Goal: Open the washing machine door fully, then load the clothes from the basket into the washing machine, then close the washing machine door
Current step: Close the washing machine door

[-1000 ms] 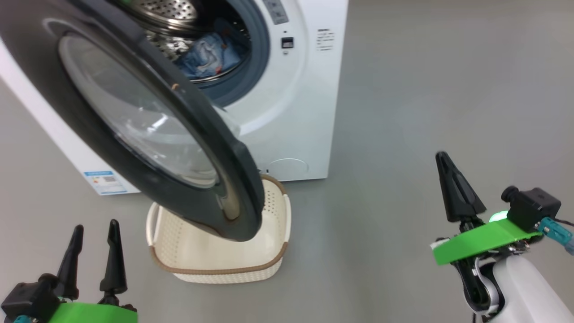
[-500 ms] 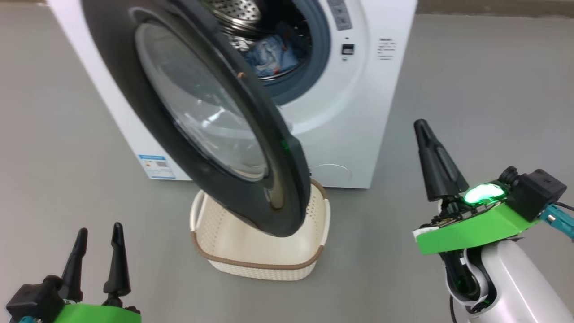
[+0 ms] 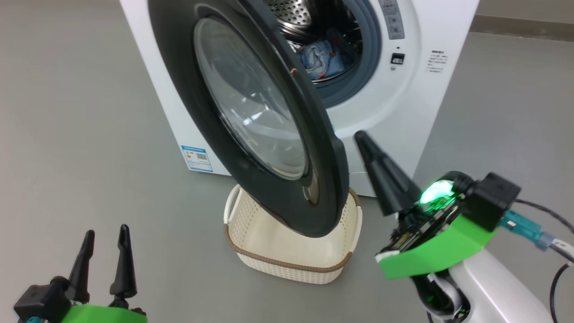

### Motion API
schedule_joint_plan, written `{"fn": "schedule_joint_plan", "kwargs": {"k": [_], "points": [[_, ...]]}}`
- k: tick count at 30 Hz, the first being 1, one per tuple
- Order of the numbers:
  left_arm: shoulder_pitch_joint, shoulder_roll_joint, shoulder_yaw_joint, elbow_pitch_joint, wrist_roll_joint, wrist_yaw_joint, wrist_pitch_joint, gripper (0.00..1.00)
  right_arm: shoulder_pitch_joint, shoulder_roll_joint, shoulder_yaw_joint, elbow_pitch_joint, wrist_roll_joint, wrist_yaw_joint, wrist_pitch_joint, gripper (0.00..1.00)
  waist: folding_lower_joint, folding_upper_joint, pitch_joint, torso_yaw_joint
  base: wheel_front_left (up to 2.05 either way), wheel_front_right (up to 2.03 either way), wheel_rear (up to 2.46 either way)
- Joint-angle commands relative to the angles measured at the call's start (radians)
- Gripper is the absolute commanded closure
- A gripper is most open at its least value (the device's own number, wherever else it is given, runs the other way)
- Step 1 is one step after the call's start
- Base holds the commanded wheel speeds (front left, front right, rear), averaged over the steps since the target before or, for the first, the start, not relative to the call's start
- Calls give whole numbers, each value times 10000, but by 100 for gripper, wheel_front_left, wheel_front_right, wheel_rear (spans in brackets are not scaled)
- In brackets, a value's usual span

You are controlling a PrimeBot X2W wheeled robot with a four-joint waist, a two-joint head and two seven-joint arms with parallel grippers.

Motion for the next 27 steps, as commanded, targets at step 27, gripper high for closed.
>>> {"fn": "schedule_joint_plan", "kwargs": {"k": [27], "points": [[-256,19,164,-102,-260,-21,-65,0,-852,-691,2699,3464,-289,44,-78,100,1,0,286,1378,0,0,0]]}}
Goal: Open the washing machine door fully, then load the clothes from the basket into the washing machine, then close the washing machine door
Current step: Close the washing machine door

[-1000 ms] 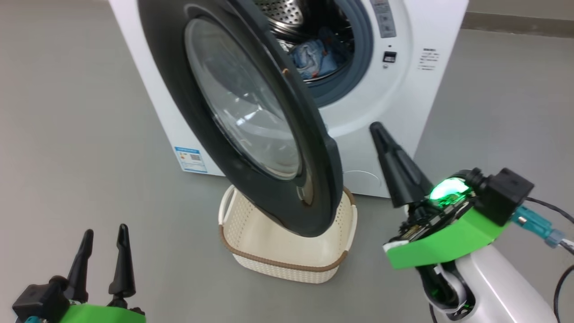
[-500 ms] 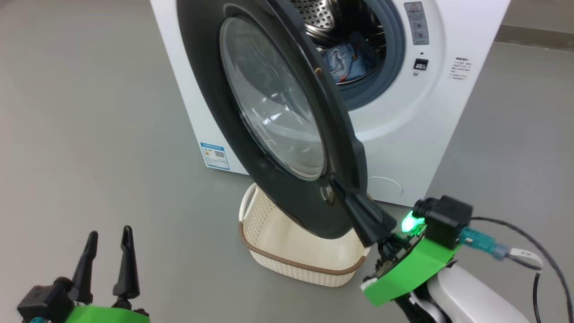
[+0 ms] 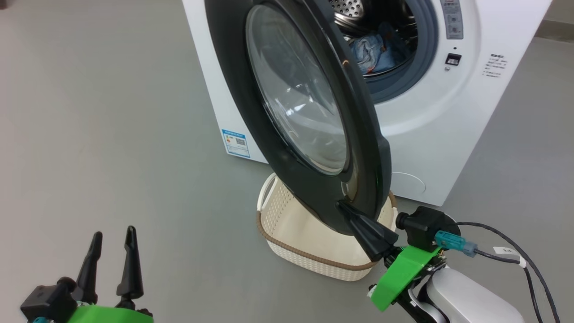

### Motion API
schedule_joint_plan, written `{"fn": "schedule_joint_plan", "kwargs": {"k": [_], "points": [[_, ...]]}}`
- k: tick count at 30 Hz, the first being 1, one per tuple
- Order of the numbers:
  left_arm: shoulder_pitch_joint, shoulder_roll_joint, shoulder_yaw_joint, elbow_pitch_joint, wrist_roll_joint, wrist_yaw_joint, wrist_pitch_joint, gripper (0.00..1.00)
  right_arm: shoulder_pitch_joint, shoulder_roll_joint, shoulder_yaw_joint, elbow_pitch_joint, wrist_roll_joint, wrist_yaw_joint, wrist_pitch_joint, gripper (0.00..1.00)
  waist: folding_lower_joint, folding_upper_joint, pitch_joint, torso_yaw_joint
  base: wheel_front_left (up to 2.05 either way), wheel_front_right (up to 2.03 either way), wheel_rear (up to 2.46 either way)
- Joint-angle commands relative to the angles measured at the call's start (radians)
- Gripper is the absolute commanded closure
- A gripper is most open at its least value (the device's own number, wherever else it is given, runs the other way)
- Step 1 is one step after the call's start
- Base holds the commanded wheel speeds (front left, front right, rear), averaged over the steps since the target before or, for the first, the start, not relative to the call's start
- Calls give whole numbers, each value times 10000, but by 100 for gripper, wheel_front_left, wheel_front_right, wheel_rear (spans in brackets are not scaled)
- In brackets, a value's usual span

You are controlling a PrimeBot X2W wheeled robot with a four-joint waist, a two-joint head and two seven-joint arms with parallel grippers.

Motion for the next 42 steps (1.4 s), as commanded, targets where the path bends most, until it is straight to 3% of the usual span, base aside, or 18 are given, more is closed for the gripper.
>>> {"fn": "schedule_joint_plan", "kwargs": {"k": [1,10,18,31,42], "points": [[-297,168,280,-175,-62,-21,-65,0,-279,-20,174,-31,158,44,-80,100,-1,-1,84,129,0,0,0],[-446,204,201,-206,-196,-21,-65,0,-711,-119,691,1188,814,44,-80,100,-1,-1,269,449,0,0,0],[-563,243,228,-202,-264,-21,-65,0,-949,-215,607,1571,1090,44,-80,100,-1,-1,491,574,0,0,0],[-665,257,229,-223,-303,-21,-65,0,-1052,-561,-301,1721,875,44,-80,100,-1,-1,716,509,0,0,0],[-1120,258,21,-297,-482,-21,-65,0,-1714,-1040,-1439,1885,617,44,-80,100,-1,-1,1594,532,0,0,0]]}}
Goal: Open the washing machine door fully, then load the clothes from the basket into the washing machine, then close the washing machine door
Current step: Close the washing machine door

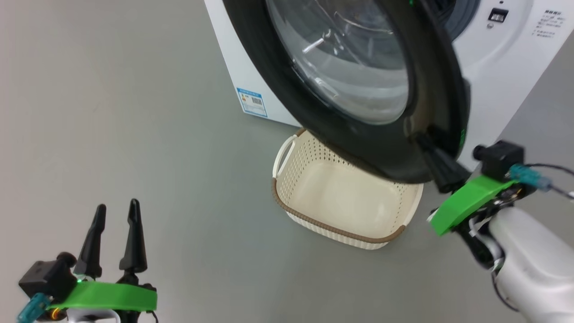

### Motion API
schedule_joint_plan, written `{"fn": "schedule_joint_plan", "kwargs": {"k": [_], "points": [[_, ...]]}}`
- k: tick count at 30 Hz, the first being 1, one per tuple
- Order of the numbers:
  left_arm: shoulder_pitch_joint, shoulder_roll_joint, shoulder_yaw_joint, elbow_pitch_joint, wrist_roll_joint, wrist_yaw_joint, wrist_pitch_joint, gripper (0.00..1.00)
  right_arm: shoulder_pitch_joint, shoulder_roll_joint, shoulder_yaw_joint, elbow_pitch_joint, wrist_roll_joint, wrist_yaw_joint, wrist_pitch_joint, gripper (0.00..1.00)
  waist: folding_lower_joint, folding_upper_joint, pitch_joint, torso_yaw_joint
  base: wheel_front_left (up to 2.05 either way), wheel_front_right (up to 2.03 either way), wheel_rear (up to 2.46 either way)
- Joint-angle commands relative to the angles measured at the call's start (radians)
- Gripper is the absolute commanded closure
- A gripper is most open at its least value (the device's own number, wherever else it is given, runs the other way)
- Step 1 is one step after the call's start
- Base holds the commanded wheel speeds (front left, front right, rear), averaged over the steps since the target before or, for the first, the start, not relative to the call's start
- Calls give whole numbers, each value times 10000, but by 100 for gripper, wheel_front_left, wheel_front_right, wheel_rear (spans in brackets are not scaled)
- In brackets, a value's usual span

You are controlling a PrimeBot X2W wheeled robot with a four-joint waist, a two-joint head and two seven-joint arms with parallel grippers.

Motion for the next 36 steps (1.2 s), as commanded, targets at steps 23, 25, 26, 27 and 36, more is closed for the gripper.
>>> {"fn": "schedule_joint_plan", "kwargs": {"k": [23,25,26,27,36], "points": [[-1453,214,-300,-433,-491,-21,-65,0,-2553,-1187,-1730,124,-555,-4,-82,100,-1,0,2246,271,0,0,0],[-1542,230,-346,-448,-517,-21,-65,0,-2778,-1266,-1800,184,-617,-4,-82,100,-1,0,2368,298,0,0,0],[-1593,248,-350,-460,-537,-21,-65,0,-2883,-1313,-1799,217,-665,-4,-82,100,-1,0,2433,312,0,0,0],[-1643,262,-354,-475,-556,-21,-65,0,-2986,-1376,-1771,257,-726,-4,-82,100,-1,0,2494,332,0,0,0],[-1851,272,-412,-546,-603,-21,-65,0,-3979,-1830,-1579,522,-832,-4,-82,100,-1,0,2894,437,0,0,0]]}}
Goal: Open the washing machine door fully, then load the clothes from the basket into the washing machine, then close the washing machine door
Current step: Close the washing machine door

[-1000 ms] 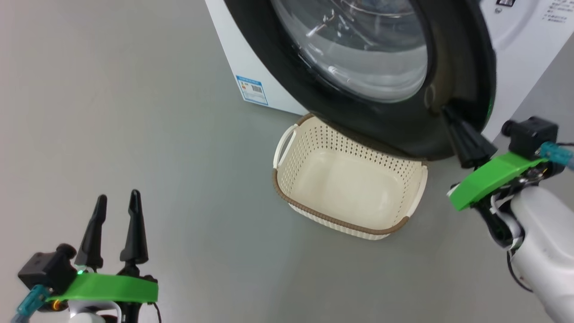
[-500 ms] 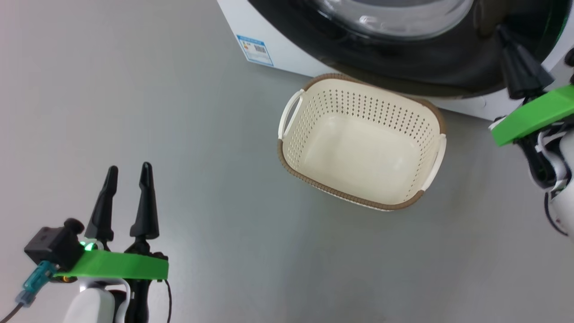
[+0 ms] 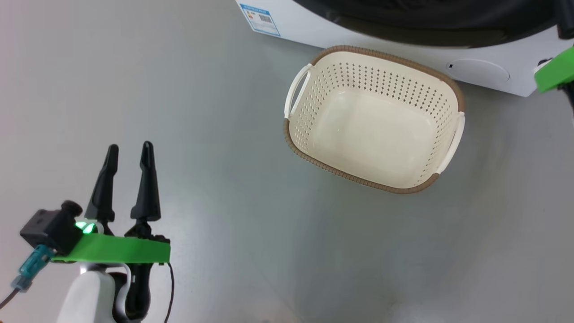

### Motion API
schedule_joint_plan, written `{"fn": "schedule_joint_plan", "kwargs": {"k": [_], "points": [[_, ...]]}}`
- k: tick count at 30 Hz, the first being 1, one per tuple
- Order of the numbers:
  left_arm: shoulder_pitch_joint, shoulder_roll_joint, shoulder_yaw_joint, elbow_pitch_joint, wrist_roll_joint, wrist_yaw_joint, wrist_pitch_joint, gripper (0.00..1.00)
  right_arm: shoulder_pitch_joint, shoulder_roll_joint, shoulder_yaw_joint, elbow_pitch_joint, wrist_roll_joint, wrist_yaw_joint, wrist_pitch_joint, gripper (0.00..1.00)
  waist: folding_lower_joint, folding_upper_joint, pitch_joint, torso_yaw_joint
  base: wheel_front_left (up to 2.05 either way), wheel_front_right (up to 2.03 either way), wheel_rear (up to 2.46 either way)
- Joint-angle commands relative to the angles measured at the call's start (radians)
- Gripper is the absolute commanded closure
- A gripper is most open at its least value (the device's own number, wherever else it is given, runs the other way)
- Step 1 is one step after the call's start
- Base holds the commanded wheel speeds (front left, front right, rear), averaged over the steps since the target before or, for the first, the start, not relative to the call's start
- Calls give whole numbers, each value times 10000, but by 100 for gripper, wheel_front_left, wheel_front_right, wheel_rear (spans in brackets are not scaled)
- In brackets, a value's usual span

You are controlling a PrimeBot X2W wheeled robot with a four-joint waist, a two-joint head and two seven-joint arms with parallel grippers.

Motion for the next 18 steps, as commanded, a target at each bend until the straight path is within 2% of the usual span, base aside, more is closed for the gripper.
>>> {"fn": "schedule_joint_plan", "kwargs": {"k": [1,7,18], "points": [[-164,333,297,-264,-92,-21,-63,0,-232,-225,7,-118,-110,-6,-80,100,-1,-1,118,44,0,0,0],[-271,325,254,-268,-134,-21,-63,0,-940,-413,-11,177,-291,-6,-80,100,-1,-1,329,67,0,0,0],[-318,255,264,-226,-127,-21,-63,0,-1466,-245,-6,591,-384,-6,-80,100,-1,-1,294,34,0,0,0]]}}
